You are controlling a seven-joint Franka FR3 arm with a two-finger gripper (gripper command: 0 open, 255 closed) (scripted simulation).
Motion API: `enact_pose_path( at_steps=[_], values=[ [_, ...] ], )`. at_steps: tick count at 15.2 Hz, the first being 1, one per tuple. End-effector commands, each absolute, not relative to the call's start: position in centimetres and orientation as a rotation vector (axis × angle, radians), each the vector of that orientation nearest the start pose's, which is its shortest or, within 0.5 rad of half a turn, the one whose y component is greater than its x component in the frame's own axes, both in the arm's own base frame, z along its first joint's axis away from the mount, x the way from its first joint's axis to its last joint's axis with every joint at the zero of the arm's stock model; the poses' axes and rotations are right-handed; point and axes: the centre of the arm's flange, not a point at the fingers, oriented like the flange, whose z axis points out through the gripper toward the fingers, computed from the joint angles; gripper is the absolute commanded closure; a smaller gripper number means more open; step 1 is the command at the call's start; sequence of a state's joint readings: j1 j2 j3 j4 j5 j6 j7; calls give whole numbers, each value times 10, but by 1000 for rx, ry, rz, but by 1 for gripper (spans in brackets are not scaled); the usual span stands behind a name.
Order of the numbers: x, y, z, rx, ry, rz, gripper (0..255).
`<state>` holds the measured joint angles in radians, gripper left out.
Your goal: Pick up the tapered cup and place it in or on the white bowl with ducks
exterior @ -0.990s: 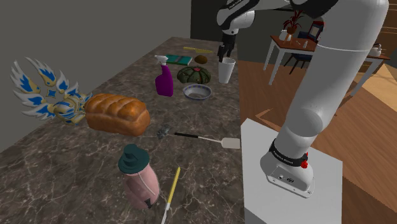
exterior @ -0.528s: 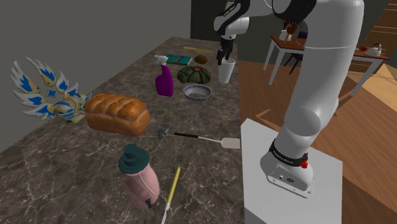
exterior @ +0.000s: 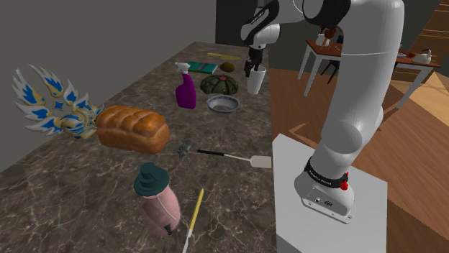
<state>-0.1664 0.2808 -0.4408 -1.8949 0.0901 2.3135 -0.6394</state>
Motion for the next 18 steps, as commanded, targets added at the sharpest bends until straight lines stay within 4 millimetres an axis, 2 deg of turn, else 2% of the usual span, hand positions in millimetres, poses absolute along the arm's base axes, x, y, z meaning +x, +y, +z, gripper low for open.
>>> enact_pose_path(
  at_steps=[1, 3, 4, 13, 18],
  values=[
    [528, -345, 385, -3271, -3, -178, 0],
    [528, -345, 385, -3271, -3, -178, 0],
    [528, -345, 385, -3271, -3, -178, 255],
    [528, -345, 385, -3271, -3, -178, 255],
    [528, -345, 411, -3271, -3, -178, 255]
  ],
)
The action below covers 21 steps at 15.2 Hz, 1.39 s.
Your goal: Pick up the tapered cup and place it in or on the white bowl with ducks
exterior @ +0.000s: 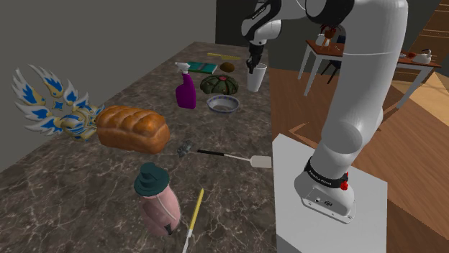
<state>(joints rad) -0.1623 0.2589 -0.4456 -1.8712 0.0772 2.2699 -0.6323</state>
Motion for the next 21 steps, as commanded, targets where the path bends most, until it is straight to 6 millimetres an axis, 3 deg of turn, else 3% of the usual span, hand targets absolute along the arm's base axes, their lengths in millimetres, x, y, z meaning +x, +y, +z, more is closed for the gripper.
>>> enact_pose_path(
  at_steps=[1, 18, 21],
  values=[
    [528, -345, 417, -3271, -3, -178, 255],
    [528, -345, 506, -3271, -3, -178, 255],
    [529, -306, 514, -3271, -3, -178, 255]
  ],
)
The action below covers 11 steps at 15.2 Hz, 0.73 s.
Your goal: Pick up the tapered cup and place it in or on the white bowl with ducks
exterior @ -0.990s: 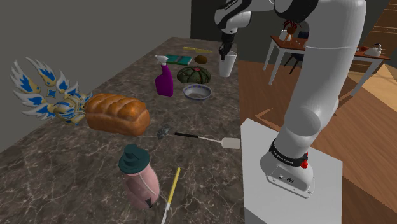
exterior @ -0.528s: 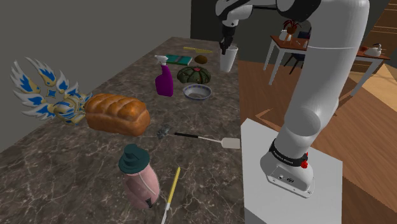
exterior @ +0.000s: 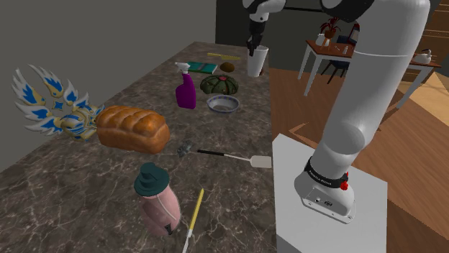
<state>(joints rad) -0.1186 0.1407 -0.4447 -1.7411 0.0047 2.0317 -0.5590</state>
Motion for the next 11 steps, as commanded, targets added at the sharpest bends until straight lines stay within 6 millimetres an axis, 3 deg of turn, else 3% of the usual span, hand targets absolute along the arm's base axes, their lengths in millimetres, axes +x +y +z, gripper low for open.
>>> enact_pose_path(
  at_steps=[1, 11],
  values=[
    [529, -293, 516, -3271, -3, -178, 255],
    [533, -164, 542, -3271, -3, -178, 255]
  ],
)
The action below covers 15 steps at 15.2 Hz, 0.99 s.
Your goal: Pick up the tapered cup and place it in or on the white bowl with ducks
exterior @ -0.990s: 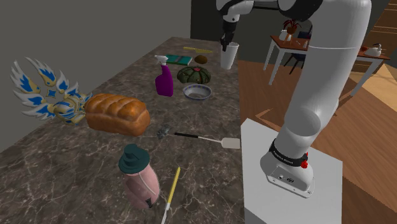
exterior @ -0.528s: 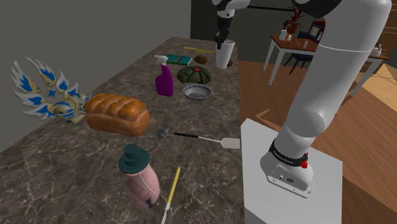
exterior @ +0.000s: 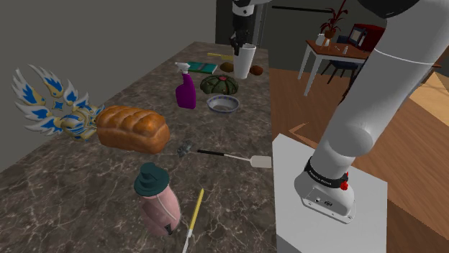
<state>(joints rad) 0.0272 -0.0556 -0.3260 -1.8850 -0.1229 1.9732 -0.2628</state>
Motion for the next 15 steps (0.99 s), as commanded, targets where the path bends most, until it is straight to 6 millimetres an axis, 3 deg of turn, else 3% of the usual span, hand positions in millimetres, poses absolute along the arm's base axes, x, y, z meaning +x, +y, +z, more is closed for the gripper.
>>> enact_pose_path(
  at_steps=[1, 10, 15],
  values=[
    [534, -151, 545, -3271, -3, -178, 255],
    [537, -35, 568, -3271, -3, -178, 255],
    [537, -32, 547, -3271, -3, -178, 255]
  ],
)
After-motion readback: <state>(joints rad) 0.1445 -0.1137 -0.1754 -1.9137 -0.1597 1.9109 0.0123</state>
